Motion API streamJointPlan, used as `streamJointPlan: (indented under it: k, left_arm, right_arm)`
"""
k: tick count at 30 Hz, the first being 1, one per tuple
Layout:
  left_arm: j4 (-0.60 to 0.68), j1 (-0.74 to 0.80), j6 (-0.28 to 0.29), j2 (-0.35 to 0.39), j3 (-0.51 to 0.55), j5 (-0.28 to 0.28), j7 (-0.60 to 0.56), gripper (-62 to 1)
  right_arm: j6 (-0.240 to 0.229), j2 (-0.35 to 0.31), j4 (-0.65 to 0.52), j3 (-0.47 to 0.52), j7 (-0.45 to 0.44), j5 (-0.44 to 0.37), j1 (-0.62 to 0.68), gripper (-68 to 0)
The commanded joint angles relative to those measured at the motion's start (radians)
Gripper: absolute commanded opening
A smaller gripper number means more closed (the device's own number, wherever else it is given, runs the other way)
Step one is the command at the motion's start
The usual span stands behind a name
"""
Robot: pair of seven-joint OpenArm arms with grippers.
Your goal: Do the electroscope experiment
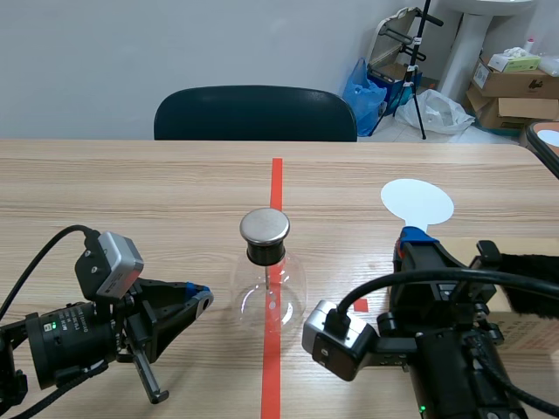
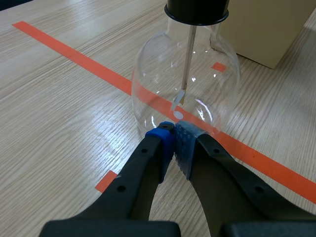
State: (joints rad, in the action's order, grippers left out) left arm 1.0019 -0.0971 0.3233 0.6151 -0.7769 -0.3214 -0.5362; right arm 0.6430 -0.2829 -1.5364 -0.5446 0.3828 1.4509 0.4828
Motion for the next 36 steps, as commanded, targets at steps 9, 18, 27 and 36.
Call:
streamJointPlan:
  k: [9, 18, 27, 36]
  left_arm:
    - [0.020, -0.003, 0.004, 0.000, 0.001, -0.007, -0.020, -57.9]
    - [0.020, -0.003, 0.004, 0.000, 0.001, -0.007, -0.013, -57.9]
    - [0.020, -0.003, 0.004, 0.000, 0.001, -0.007, -0.013, -57.9]
    - [0.020, -0.003, 0.004, 0.000, 0.001, -0.007, -0.013, -57.9]
  right_arm:
    - [0.014, -0.008, -0.007, 0.002, -0.014, 0.003, -0.001, -66.2]
    - [0.014, -0.008, -0.007, 0.002, -0.015, 0.003, -0.001, -66.2]
    - [0.014, -0.008, -0.007, 0.002, -0.014, 0.004, -0.001, -66.2]
    - [0.061, -0.008, -0.012, 0.013, -0.016, -0.031, 0.021, -66.2]
